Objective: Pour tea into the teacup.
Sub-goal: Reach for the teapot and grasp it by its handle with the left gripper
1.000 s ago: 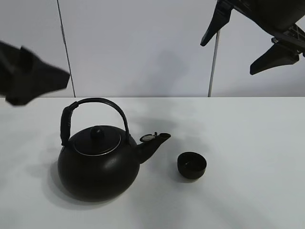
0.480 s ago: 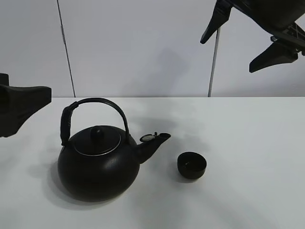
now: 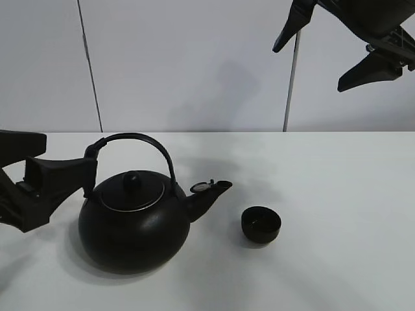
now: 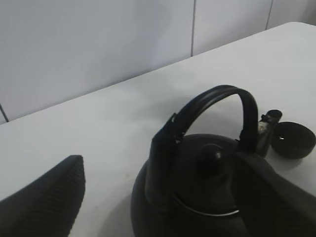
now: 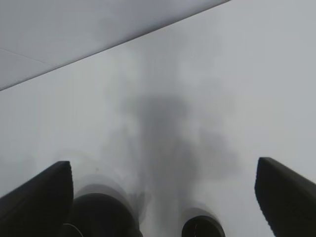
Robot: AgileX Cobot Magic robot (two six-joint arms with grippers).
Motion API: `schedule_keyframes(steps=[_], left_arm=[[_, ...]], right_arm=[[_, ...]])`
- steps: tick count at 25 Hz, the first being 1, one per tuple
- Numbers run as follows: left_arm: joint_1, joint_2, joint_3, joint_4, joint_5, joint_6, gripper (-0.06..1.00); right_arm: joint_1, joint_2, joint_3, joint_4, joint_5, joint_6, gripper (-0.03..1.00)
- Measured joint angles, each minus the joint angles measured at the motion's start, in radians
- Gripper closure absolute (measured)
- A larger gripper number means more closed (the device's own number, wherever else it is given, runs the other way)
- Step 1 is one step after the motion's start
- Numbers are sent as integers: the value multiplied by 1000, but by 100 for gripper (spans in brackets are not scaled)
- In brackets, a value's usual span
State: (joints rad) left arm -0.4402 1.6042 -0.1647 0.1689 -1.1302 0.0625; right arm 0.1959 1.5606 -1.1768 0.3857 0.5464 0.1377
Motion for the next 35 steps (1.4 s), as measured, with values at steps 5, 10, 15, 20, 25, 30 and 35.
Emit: schedule_keyframes(steps=[5,10,15,20,25,30,35], left_arm=[[0,0,-1,6,-3,0,36],[0,0,-10,24,-3,21,37],[0,0,-43,28,-5,38,37],[0,0,-56,47,19,41,37],[0,3,-58,47,60,41,37],[0,85,-70,48,32,42,37],[0,128,-89,48,-3,42,37]], right_arm=[[0,0,0,0,-9,0,27],[0,0,0,0,-12,0,27],[0,0,0,0,-14,0,27],[0,0,0,0,-14,0,27],[0,0,0,0,-14,0,27],[0,0,0,0,-14,0,27],[0,0,0,0,-15,0,27]])
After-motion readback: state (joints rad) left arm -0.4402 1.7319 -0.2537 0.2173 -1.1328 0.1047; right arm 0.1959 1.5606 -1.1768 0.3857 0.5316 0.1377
